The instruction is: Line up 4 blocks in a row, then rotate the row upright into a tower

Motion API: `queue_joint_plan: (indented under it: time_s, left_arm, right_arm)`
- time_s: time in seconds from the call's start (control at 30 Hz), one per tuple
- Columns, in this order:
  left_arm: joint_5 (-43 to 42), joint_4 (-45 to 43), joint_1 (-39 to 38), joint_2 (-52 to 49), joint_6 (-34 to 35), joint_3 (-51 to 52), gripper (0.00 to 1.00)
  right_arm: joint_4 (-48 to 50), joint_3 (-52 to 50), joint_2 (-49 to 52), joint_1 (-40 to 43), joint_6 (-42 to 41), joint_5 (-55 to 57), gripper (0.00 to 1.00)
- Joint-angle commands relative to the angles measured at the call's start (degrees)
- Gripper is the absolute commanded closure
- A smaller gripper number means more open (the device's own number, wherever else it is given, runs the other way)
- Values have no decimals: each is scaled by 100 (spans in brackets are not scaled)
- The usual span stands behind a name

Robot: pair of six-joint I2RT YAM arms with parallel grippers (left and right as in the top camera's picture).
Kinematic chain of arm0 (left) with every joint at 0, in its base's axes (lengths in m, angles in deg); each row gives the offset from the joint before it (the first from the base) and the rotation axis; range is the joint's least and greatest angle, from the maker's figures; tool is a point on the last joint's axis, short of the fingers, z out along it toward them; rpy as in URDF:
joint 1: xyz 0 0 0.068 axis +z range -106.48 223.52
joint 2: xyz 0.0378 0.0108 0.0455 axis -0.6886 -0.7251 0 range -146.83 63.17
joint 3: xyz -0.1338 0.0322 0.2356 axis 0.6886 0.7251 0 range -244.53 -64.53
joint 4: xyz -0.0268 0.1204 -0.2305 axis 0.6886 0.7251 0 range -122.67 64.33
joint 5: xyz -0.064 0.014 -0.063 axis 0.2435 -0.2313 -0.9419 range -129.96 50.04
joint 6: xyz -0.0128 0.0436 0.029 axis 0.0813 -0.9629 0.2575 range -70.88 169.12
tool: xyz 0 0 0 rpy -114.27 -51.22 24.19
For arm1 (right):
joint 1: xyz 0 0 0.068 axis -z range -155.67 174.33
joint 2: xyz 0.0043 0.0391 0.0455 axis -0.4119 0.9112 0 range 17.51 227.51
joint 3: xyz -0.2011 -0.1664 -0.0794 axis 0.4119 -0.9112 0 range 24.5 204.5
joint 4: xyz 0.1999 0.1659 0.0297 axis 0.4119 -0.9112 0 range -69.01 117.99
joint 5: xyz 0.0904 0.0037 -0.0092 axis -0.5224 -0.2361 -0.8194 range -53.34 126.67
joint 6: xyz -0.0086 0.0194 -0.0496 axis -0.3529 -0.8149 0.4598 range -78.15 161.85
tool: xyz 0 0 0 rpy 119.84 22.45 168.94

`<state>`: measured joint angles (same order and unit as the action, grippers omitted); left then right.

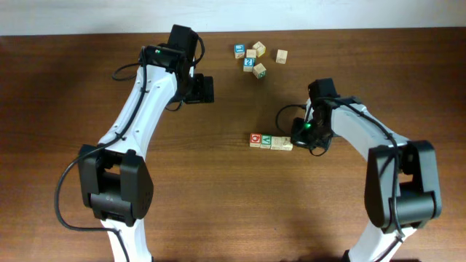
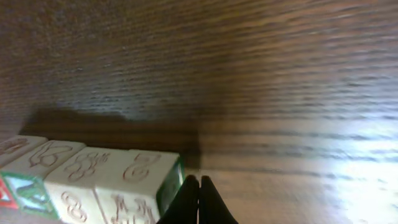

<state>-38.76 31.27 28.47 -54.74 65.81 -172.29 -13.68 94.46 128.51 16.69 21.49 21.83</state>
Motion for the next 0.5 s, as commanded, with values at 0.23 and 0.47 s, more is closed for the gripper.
queue_joint_plan:
  time_s: [0.23, 0.47]
  left_arm:
    - [-59, -11, 9, -63, -225, 2, 1]
    - [-59, -15, 9, -63, -223, 2, 1]
  right_arm:
    - [481, -35, 136, -177, 389, -640, 96]
    - [514, -26, 136, -297, 144, -920, 96]
